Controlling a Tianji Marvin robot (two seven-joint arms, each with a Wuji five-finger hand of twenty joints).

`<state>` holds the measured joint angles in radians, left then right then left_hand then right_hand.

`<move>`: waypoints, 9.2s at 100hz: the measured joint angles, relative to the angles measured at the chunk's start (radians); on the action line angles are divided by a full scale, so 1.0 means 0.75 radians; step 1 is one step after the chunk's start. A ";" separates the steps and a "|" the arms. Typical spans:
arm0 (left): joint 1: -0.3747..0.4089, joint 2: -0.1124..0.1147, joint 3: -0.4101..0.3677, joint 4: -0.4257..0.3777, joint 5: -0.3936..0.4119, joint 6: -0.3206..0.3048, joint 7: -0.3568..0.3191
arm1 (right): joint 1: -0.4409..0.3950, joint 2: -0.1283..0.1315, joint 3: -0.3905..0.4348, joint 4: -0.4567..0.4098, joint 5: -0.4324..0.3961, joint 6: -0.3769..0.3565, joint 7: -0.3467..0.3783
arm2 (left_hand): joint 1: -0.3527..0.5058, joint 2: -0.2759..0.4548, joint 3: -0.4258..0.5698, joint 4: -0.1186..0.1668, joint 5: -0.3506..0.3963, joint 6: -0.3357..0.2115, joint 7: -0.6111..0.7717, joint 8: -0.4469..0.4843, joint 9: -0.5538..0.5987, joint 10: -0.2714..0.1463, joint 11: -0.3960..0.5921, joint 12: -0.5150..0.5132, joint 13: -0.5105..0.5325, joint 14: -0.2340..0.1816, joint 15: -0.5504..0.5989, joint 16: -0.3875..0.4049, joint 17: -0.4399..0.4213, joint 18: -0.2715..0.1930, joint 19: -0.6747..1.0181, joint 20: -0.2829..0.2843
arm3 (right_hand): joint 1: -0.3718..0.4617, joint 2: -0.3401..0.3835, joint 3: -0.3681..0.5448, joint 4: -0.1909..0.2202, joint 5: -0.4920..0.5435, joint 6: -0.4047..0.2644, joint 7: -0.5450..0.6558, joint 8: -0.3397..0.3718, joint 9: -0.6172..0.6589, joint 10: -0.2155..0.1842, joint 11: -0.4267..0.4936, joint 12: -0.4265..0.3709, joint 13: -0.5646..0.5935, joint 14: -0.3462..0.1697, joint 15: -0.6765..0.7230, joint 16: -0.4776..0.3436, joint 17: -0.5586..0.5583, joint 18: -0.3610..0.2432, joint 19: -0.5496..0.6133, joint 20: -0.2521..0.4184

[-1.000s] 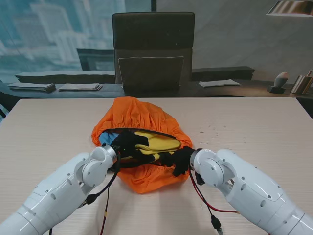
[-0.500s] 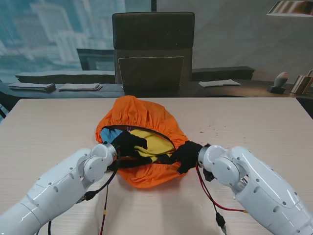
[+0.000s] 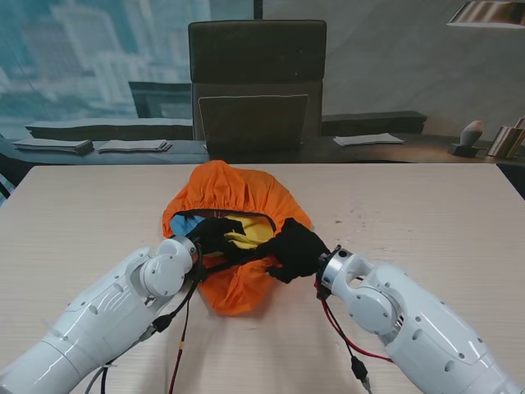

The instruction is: Fit a rain cover over a backpack

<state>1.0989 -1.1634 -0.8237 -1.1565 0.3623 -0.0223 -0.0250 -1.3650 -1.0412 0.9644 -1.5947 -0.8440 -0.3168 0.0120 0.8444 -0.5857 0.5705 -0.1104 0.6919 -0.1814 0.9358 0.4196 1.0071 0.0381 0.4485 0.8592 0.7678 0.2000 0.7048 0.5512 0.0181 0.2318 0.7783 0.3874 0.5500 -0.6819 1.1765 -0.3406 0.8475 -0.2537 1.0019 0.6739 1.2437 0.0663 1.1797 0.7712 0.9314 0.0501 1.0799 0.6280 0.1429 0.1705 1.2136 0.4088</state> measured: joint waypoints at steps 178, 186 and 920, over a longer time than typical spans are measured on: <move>0.131 0.130 -0.110 -0.141 0.694 -0.120 0.042 | 0.010 -0.048 -0.011 0.149 -0.066 -0.053 -0.110 | 0.099 0.206 -0.316 0.025 -0.236 -0.045 -0.004 0.125 -0.208 -0.157 -0.167 -0.308 -0.160 -0.093 -0.171 -0.123 -0.082 -0.035 -0.092 -0.050 | -0.019 -0.019 0.048 -0.008 0.000 -0.083 0.017 -0.021 -0.052 -0.028 -0.119 -0.048 -0.006 -0.011 -0.047 -0.046 0.015 0.012 0.045 0.035; 0.193 0.132 -0.176 -0.238 0.704 -0.116 0.020 | 0.013 -0.032 -0.013 0.154 -0.164 -0.071 -0.102 | 0.069 0.156 -0.227 -0.004 -0.176 -0.010 -0.004 0.066 -0.124 -0.141 -0.122 -0.289 -0.109 -0.092 -0.140 -0.105 -0.078 -0.015 -0.092 -0.050 | -0.021 -0.018 0.048 -0.008 0.000 -0.097 0.014 -0.021 -0.108 -0.037 -0.171 -0.074 -0.057 -0.026 -0.078 -0.055 -0.002 0.012 0.030 0.035; 0.622 0.275 -0.459 -0.842 0.737 -0.140 -0.945 | -0.015 -0.085 -0.063 0.044 -0.044 0.371 -0.250 | -0.294 -0.036 -0.165 0.028 -0.504 -0.034 -0.391 0.013 -1.149 -0.039 -0.512 -0.683 -0.973 -0.196 -0.945 -0.357 -0.111 -0.031 -0.929 -0.065 | 0.006 -0.120 0.130 0.039 -0.084 0.034 0.120 0.182 -0.015 0.009 -0.031 -0.013 0.101 0.068 0.064 0.019 0.012 0.000 0.128 0.095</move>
<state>1.5655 -0.9569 -1.1683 -1.7878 0.9149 -0.1274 -0.7334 -1.3766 -1.1046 0.9170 -1.5619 -0.8769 -0.0387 -0.1758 0.6242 -0.6124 0.4471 -0.0891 0.3135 -0.2071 0.6427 0.4295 0.1452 0.0085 0.0641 0.3467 0.0384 0.0533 -0.0042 0.2836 -0.0652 0.2085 0.0818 0.3388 0.5543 -0.7721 1.2739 -0.3117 0.7846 -0.2279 1.0917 0.8101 1.2322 0.0730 1.1563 0.7612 1.0068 0.1013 1.1282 0.6420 0.1522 0.1707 1.3098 0.4801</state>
